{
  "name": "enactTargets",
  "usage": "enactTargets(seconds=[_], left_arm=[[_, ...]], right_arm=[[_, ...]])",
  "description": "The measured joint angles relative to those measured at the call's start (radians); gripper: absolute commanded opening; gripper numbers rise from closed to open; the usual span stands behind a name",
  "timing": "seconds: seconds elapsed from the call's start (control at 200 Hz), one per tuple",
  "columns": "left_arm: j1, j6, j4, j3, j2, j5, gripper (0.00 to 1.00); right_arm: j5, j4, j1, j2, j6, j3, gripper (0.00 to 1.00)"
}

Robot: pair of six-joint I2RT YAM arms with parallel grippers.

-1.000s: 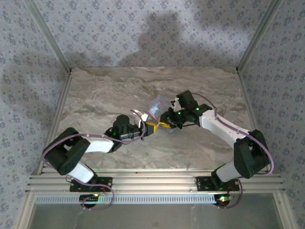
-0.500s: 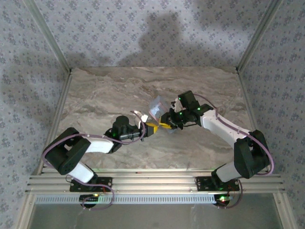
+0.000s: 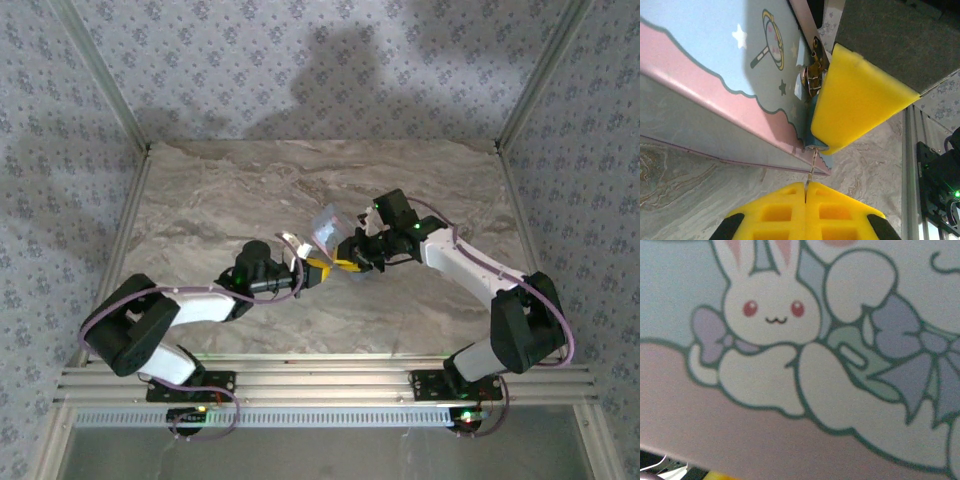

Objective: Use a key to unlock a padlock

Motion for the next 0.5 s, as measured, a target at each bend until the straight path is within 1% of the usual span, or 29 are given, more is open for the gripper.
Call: enactTargets(seconds=[0.305,0.5], left_arm=[[-0.001,0.023,0.003,0.004,0.013,0.003,0.0],[-0.001,0.033,0.008,0.005,0.013,0.003,0.0]], right_arm=[[0.005,-0.029,0.0,0.003,-0.011,0.007,0.0],[0.007,-0.079,0.0,0.026,-0.023,0.047,0.0]])
